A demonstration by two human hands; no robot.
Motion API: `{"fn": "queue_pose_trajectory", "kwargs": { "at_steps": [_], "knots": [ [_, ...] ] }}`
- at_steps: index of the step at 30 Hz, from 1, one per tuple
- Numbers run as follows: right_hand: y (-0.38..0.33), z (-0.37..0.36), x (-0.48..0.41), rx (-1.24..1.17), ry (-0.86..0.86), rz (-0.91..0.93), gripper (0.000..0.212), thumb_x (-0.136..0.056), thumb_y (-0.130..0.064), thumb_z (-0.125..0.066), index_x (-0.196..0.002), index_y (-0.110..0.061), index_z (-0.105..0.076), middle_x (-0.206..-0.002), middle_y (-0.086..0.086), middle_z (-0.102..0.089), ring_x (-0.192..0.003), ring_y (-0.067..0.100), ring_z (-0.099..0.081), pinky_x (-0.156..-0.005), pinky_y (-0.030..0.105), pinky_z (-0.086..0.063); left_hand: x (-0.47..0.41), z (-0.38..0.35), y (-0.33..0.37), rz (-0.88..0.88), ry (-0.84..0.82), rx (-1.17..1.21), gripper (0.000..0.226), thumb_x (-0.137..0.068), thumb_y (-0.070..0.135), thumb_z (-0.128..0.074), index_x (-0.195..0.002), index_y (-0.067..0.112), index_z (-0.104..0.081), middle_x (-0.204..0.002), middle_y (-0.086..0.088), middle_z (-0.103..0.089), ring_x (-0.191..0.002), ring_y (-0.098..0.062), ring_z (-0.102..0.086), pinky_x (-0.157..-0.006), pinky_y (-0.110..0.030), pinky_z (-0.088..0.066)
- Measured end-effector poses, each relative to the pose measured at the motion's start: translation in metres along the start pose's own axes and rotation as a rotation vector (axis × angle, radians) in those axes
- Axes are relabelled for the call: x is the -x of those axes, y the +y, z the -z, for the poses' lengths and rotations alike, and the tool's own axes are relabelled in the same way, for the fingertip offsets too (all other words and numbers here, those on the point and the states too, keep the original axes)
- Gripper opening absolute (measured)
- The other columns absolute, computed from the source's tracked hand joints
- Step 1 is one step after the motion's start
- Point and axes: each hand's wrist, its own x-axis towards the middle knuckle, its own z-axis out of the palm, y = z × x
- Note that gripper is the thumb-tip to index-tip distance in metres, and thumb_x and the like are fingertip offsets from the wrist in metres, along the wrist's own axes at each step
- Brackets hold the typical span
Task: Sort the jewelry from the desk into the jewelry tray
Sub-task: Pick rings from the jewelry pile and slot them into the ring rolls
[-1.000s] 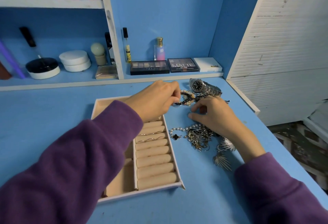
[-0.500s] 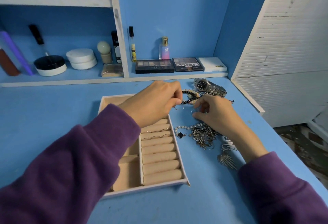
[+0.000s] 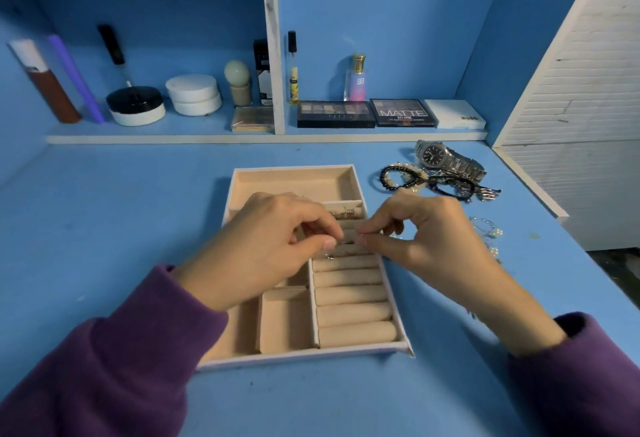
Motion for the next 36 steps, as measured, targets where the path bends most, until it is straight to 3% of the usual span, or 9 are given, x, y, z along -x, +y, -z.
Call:
{"fn": "queue_pose_trajectory", "kwargs": {
  "at_steps": [2,7,12,17,21,24,36],
  "knots": [
    [-0.003,-0.005,0.002,0.011,-0.022,0.084,0.004,-0.067,-0.019,-0.073,-0.071,-0.021,-0.073,-0.064,-0.004,-0.064,-0.066,0.012,-0.052,-0.060,0.016,-0.041,0.002,0.000,-0.003,-0.029,-0.005,0.008,0.011,-0.076,0.021,-0.070,-0.080,0.031,-0.073,-0.068,0.023,-0.056,-0.071,0.006,-0.052,-0.064,-0.004,-0.037],
    [-0.005,-0.014,0.006,0.161,-0.025,0.222,0.009,-0.067,-0.004,-0.071,-0.065,-0.012,-0.070,-0.060,-0.009,-0.058,-0.065,0.007,-0.044,-0.059,0.009,-0.037,0.003,-0.004,-0.010,-0.140,-0.010,-0.016,0.010,-0.076,0.016,-0.070,-0.079,0.025,-0.073,-0.061,0.028,-0.048,-0.070,0.012,-0.049,-0.066,0.000,-0.035],
    [-0.007,-0.016,0.006,0.268,-0.041,0.258,0.009,-0.065,-0.002,-0.069,-0.064,-0.011,-0.069,-0.060,-0.006,-0.058,-0.067,0.006,-0.040,-0.058,0.009,-0.036,0.005,-0.005,-0.014,-0.239,-0.025,-0.062,0.016,-0.078,0.026,-0.057,-0.079,0.021,-0.072,-0.068,0.014,-0.063,-0.071,0.001,-0.047,-0.065,-0.008,-0.038],
    [-0.006,-0.014,0.006,0.271,-0.080,0.292,0.007,-0.070,-0.008,-0.070,-0.069,-0.014,-0.074,-0.060,-0.008,-0.055,-0.066,0.006,-0.038,-0.059,0.008,-0.035,0.007,-0.001,-0.016,-0.250,-0.053,-0.045,0.011,-0.076,0.022,-0.062,-0.078,0.023,-0.073,-0.070,0.013,-0.065,-0.072,0.003,-0.046,-0.064,-0.006,-0.037],
    [-0.007,-0.009,0.009,0.224,-0.174,0.281,0.013,-0.075,-0.012,-0.067,-0.081,-0.019,-0.076,-0.067,-0.005,-0.061,-0.069,0.007,-0.046,-0.061,0.013,-0.039,0.007,0.002,-0.019,-0.249,-0.072,-0.059,0.014,-0.076,0.029,-0.061,-0.080,0.028,-0.074,-0.071,0.015,-0.064,-0.071,0.001,-0.047,-0.065,-0.012,-0.040],
    [-0.009,-0.006,0.010,0.182,-0.215,0.261,0.020,-0.075,-0.009,-0.064,-0.086,-0.020,-0.076,-0.069,-0.005,-0.062,-0.072,0.005,-0.048,-0.063,0.009,-0.038,0.008,0.002,-0.020,-0.230,-0.081,-0.076,0.013,-0.076,0.029,-0.063,-0.082,0.031,-0.074,-0.072,0.019,-0.063,-0.071,-0.001,-0.048,-0.065,-0.014,-0.040],
    [-0.006,-0.005,0.007,0.184,-0.182,0.199,0.006,-0.073,-0.013,-0.067,-0.075,-0.018,-0.069,-0.066,-0.016,-0.054,-0.071,0.000,-0.044,-0.066,0.007,-0.035,0.008,-0.001,-0.018,-0.205,-0.077,-0.084,0.010,-0.075,0.027,-0.062,-0.077,0.029,-0.071,-0.073,0.014,-0.064,-0.076,-0.001,-0.049,-0.067,-0.017,-0.043]
  ]
}}
